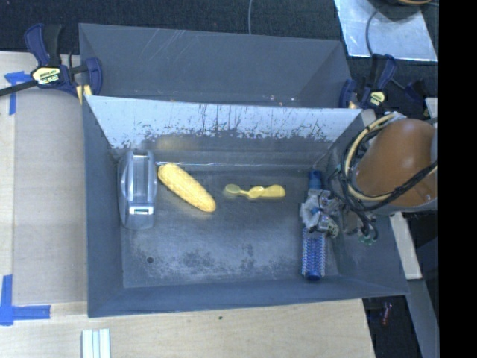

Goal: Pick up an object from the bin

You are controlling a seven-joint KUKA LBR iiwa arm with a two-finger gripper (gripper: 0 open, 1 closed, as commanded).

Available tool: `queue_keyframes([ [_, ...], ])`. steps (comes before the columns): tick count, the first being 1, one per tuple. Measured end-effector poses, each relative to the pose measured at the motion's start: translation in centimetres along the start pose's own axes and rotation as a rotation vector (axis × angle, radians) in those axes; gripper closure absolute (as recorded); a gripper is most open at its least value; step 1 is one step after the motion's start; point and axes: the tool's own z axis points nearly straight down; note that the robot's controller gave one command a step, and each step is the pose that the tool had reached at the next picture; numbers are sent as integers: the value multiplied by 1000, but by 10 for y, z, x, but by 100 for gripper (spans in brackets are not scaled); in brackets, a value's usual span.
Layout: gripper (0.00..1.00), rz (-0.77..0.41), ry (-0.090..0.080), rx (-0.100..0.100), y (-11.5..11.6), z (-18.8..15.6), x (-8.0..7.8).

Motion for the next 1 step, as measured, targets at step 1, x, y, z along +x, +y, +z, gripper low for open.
queue_keyframes([
  [1, 0, 89, -47, -4, -1, -20, -2],
])
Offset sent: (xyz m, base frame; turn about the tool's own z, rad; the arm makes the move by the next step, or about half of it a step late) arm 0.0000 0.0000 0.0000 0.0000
